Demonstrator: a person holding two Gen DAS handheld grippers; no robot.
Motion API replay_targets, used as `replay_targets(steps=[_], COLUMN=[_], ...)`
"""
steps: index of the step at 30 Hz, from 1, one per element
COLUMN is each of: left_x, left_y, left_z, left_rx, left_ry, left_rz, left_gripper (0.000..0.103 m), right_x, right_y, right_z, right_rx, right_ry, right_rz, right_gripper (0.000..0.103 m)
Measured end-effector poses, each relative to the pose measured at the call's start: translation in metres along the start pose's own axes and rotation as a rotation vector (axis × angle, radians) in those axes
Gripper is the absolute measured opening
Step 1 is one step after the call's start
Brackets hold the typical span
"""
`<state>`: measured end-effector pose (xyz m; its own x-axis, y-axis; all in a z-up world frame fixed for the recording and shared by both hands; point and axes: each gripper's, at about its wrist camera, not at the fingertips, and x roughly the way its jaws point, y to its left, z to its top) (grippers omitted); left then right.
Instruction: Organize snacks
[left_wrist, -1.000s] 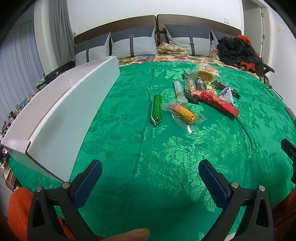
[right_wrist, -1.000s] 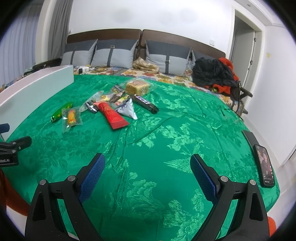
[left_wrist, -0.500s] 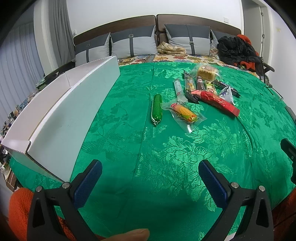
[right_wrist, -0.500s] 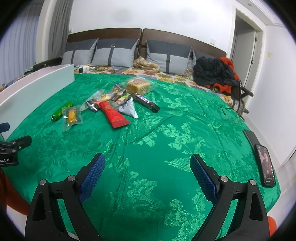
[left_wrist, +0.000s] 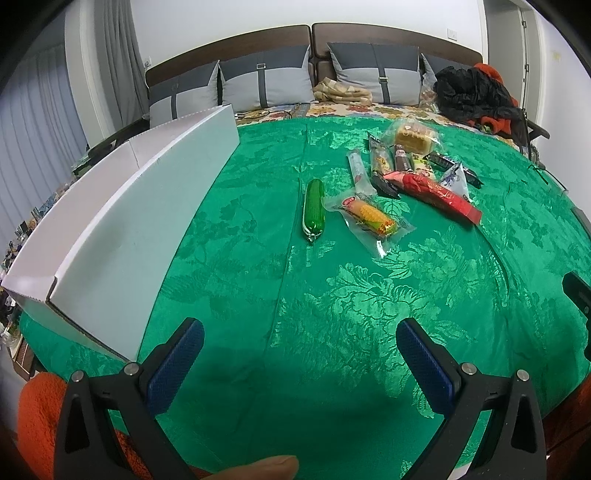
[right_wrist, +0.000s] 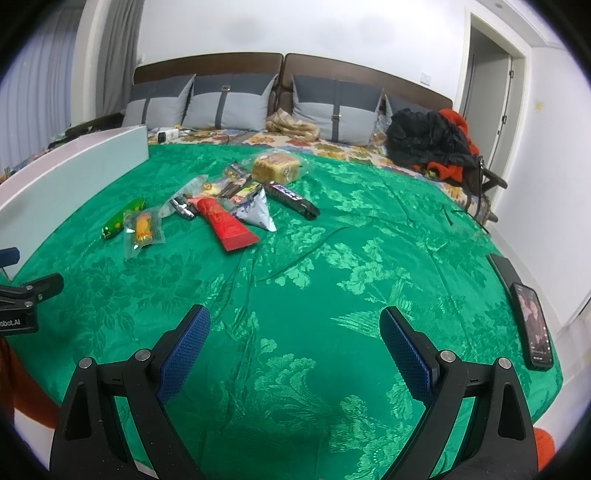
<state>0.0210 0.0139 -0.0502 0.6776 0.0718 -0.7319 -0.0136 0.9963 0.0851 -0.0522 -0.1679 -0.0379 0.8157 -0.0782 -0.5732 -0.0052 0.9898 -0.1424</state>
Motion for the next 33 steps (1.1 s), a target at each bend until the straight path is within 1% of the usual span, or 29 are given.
replay_targets(steps=[8,33], left_x=[0.008,0.017], left_y=[0.000,-0.001], left_z=[-0.004,-0.006], left_rx=[0.004,0.000], left_ry=[0.041,0.074], left_rz=[0.001,0.003], left_gripper=[0.103,0.103], right_x=[0.001,0.007], right_y=[-0.002,-0.008], right_z=[0.001,0.001], right_rx=[0.004,0.022], right_ry=[0.012,0.034], right_rz=[0.006,0.018], right_gripper=[0.095,0.095])
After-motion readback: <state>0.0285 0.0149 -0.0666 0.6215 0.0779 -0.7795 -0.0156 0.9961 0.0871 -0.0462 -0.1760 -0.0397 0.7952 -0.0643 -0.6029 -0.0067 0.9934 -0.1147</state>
